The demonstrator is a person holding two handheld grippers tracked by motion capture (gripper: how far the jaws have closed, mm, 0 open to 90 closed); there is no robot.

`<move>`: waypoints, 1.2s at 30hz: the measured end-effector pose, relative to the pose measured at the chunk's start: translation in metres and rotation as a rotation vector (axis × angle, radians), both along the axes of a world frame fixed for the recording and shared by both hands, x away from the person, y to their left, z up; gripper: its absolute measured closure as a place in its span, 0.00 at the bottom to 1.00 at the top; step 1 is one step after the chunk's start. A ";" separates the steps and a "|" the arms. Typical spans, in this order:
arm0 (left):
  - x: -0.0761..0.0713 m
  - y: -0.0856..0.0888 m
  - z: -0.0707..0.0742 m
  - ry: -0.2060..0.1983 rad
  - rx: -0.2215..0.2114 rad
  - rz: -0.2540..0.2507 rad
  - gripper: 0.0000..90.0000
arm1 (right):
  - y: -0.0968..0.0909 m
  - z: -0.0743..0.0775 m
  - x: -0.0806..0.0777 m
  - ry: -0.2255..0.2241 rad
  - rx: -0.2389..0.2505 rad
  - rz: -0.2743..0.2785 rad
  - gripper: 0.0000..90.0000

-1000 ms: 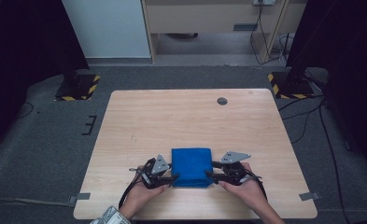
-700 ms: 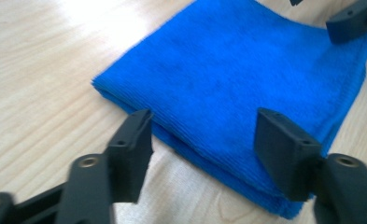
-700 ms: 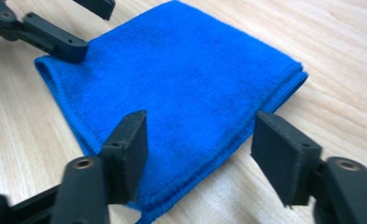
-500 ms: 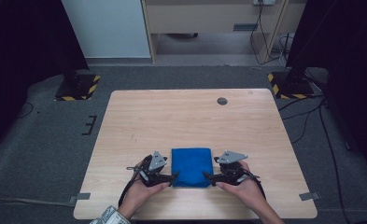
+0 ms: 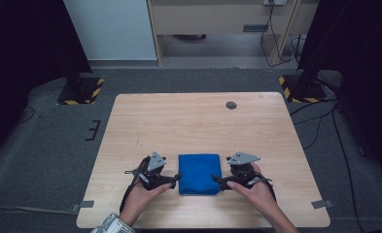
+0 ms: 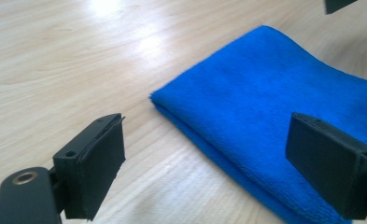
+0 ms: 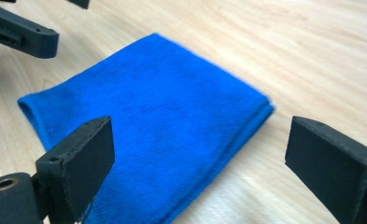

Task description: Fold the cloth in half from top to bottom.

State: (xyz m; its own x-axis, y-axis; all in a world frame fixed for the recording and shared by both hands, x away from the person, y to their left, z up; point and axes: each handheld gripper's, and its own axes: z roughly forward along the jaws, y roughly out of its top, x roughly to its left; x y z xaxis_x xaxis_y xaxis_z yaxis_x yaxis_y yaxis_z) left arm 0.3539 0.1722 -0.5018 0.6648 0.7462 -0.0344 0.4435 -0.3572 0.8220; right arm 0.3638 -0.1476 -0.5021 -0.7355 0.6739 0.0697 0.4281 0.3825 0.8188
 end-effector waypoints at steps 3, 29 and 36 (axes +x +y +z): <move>0.004 0.008 0.002 -0.004 -0.006 0.027 0.12 | -0.010 0.004 0.005 -0.003 0.012 -0.029 0.09; 0.028 0.070 -0.012 0.071 0.044 0.184 0.11 | -0.086 -0.016 0.032 0.056 -0.012 -0.272 0.09; 0.035 0.081 -0.021 0.098 0.078 0.218 0.11 | -0.110 -0.027 0.042 0.073 -0.078 -0.372 0.11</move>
